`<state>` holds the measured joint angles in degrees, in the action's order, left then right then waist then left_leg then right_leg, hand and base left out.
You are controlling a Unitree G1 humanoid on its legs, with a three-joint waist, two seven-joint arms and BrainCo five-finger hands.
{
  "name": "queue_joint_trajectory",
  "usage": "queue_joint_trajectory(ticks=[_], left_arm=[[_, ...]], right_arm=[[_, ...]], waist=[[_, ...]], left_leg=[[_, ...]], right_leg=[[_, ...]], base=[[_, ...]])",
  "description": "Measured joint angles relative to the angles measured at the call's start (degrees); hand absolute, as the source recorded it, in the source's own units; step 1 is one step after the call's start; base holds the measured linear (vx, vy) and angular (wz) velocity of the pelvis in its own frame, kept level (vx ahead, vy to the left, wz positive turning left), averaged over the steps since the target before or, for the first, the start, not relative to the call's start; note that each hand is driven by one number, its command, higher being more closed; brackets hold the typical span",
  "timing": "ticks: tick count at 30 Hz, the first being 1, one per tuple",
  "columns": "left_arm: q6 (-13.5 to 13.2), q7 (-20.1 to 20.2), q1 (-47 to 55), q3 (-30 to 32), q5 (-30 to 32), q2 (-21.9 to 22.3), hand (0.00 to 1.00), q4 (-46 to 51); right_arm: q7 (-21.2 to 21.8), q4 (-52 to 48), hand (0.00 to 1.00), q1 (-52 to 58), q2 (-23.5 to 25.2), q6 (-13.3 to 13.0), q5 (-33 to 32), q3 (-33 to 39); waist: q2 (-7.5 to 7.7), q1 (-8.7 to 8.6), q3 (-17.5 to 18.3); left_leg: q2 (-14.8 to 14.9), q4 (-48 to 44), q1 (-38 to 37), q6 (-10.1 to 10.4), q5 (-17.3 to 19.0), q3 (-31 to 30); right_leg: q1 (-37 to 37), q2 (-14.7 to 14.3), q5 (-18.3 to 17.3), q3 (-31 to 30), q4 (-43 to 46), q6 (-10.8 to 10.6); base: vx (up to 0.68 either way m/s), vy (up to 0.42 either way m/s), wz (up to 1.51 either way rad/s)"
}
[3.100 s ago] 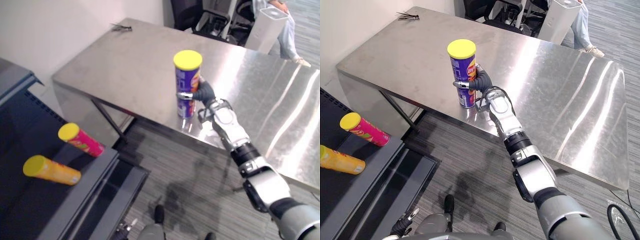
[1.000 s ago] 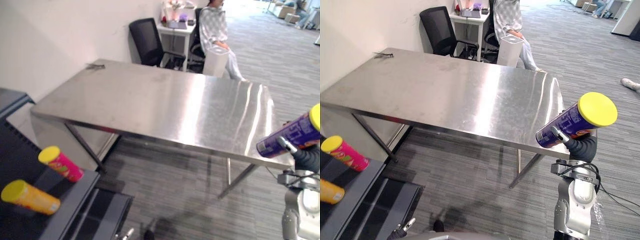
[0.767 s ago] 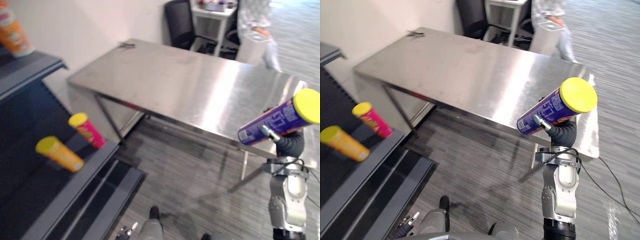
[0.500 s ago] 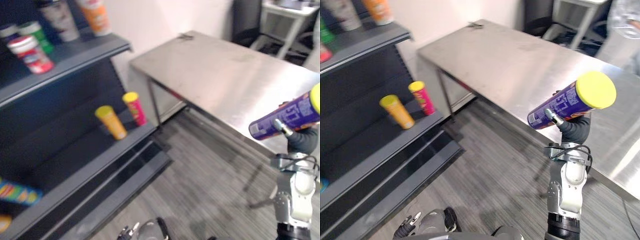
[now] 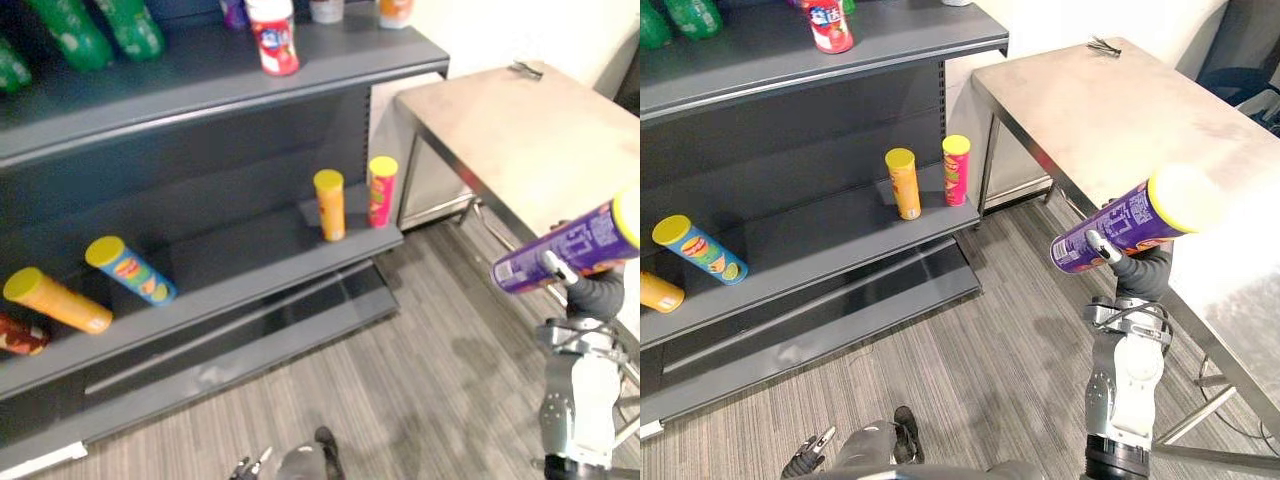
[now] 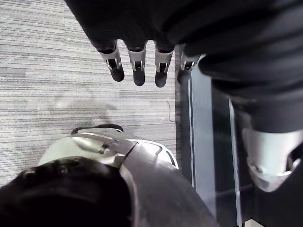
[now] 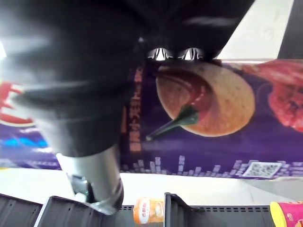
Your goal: Put the gum and the chips on the shelf.
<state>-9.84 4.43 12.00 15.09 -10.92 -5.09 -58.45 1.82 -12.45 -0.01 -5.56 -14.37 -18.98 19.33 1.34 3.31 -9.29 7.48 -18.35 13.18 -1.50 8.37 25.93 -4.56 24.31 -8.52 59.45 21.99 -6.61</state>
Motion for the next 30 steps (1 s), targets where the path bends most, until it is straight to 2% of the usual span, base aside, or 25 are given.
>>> queue_joint_trajectory(ticks=[4,8,12,16,18,20,21,22,23,24,25,27,29,30], left_arm=[[-0.01,-0.79,-0.67,0.68,-0.11,-0.24,0.0,0.07],[-0.09,-0.77,-0.87,1.07,-0.1,-0.2,0.0,0.3],[-0.11,-0.64,-1.11,1.14,-0.14,-0.15,0.0,0.66],[-0.24,-0.57,-1.14,1.07,-0.21,-0.23,0.0,2.7],[-0.29,-0.53,-0.95,0.95,-0.3,-0.18,0.0,3.05],[-0.27,-0.55,-0.92,0.92,-0.28,-0.23,0.0,3.03],[-0.27,-0.66,-0.75,0.91,-0.28,-0.22,0.0,3.04],[-0.27,-0.8,-0.32,0.71,-0.28,-0.28,0.0,3.16],[-0.3,-1.1,-0.26,0.04,-0.27,-0.83,0.0,3.31],[-0.31,-1.48,-0.34,-0.66,-0.29,-1.39,0.0,3.61],[-0.7,-1.71,-0.35,-1.47,-0.29,-1.83,0.0,3.65],[-0.95,-1.77,-0.41,-1.47,-0.28,-1.89,0.0,3.6],[-0.99,-1.76,-0.77,-1.91,-0.27,-1.89,0.0,3.5],[-1.1,-1.75,-0.82,-1.99,-0.26,-2.02,0.0,3.36]], right_arm=[[0.09,0.01,1.0,0.04,-0.02,0.05,1.3,-2.19],[0.69,0.01,1.0,0.08,-0.02,0.05,1.5,-2.53],[1.27,0.58,1.0,-0.03,-0.04,0.05,1.49,-4.63],[1.29,4.73,1.0,-1.94,-0.15,0.46,1.53,-9.82],[1.78,5.11,1.0,-2.42,-0.2,1.24,2.36,-14.1],[2.89,5.11,1.0,-2.6,-0.32,1.41,3.21,-16.58],[3.28,5.11,1.0,-2.66,-0.31,1.65,3.32,-17.99],[3.8,5.14,1.0,-2.71,-0.31,1.73,3.33,-19.6],[4.36,5.22,1.0,-2.57,-0.13,1.73,3.33,-20.18],[4.92,5.29,1.0,-2.42,-0.17,1.73,3.33,-20.4],[5.07,5.31,1.0,-2.23,-0.17,1.73,3.3,-20.4],[5.56,5.09,1.0,-1.87,-0.18,1.66,3.11,-20.43],[6.12,5.05,1.0,-1.51,-0.21,1.67,2.84,-20.53],[6.31,5.05,1.0,-0.65,-0.21,1.68,2.69,-20.83]], waist=[[0.6,0.51,-1.08],[0.89,0.71,-1.14],[1.47,0.83,-1.08],[2.77,1.43,-1.61],[2.78,2.2,-1.63],[2.88,2.16,-1.69],[2.87,2.27,-1.69],[2.5,2.12,-1.83],[2.02,1.82,-2.09],[1.84,1.68,-2.2],[1.98,1.52,-2.14],[2.2,1.21,-1.99],[2.62,0.9,-1.73],[2.58,0.4,-1.76]], left_leg=[[-0.75,0.41,0.73,0.27,0.53,0.19],[-1.95,3.21,0.68,0.34,-0.56,0.41],[-2.2,4.18,1.67,-1.18,-2.15,0.11],[-1.12,0.71,2.52,-1.9,-1.26,0.27],[0.27,-2.11,2.6,-1.83,1.86,0.23],[-0.04,-2.81,2.2,-2.12,3.28,-0.23],[-0.61,-2.7,1.45,-2.45,4.02,-0.45],[-1.85,-1.92,-0.21,-2.84,4.61,-2.02],[-2.3,-1.16,-1.33,-2.9,4.71,-3.0],[-2.93,0.25,-2.46,-2.99,4.65,-4.11],[-4.39,2.24,-4.39,-3.31,4.25,-5.41],[-7.43,4.18,-7.02,-3.65,3.91,-7.42],[-9.01,4.25,-7.2,-3.66,3.91,-9.41],[-10.04,4.12,-7.44,-3.64,3.89,-11.39]], right_leg=[[1.44,-0.26,0.33,-1.92,-1.95,-0.44],[2.56,-1.0,1.33,-3.37,-4.29,-0.54],[3.04,-2.1,2.93,-3.04,-6.26,-1.17],[1.69,-2.54,3.11,-3.15,-6.14,-1.38],[0.94,-1.65,3.55,-3.54,-2.59,-1.08],[1.95,1.47,4.37,-4.61,3.83,0.13],[3.32,3.53,5.92,-6.94,8.74,2.52],[7.34,5.84,9.49,-14.13,15.69,9.18],[10.58,4.38,7.68,-22.91,17.75,8.27],[12.69,1.38,4.66,-29.94,17.55,6.21],[14.62,-2.18,1.6,-36.42,15.65,5.21],[17.45,-6.11,0.08,-41.58,9.46,4.24],[19.48,-8.21,0.35,-44.51,4.66,3.82],[20.57,-9.77,0.88,-47.96,1.61,3.0]], base=[[-0.03,0.103,-0.05],[0.0,0.061,0.0],[0.07,0.015,0.06],[0.11,-0.003,0.22],[0.07,0.041,0.22],[0.06,0.098,0.21],[0.11,0.152,0.21],[0.13,0.174,0.24],[0.14,0.172,0.39],[0.18,0.177,0.62],[0.16,0.122,0.72],[0.19,0.095,0.87],[0.19,0.045,0.84],[0.18,0.009,0.85]])
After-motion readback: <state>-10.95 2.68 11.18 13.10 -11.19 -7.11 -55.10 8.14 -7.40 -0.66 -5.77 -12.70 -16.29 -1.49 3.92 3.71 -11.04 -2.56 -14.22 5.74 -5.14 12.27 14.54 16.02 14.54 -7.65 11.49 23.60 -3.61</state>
